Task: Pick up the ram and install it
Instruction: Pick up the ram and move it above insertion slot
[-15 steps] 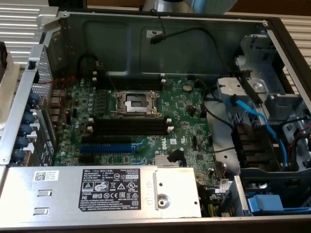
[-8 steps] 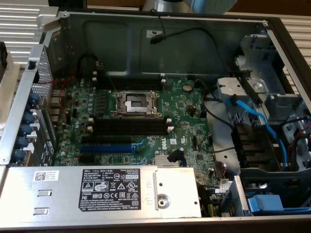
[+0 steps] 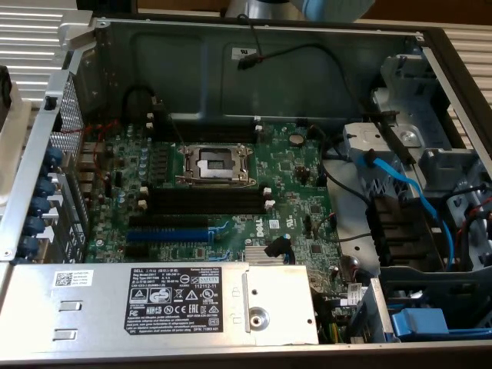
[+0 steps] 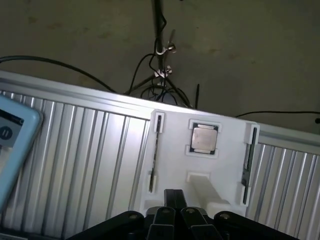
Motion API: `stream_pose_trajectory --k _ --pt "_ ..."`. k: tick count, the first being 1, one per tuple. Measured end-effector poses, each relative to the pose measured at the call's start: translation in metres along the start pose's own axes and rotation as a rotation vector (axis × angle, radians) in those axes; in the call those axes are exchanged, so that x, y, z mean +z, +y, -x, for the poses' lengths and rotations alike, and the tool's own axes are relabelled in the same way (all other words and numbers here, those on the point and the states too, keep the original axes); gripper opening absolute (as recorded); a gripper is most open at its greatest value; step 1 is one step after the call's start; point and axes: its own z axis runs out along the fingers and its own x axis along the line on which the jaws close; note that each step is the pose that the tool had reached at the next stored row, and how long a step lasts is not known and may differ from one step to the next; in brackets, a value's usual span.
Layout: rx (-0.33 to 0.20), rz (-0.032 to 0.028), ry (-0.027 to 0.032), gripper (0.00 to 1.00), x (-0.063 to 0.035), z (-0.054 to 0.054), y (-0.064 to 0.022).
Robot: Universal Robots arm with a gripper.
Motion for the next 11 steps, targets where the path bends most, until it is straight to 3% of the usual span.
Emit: stream_pose_trajectory --k 4,11 --pt "0.008 -0.0076 0.0017 0.10 0.0045 0.000 0.0007" --pt "0.044 -0.0087 -0.0023 0.10 0.0150 0.001 0.0027"
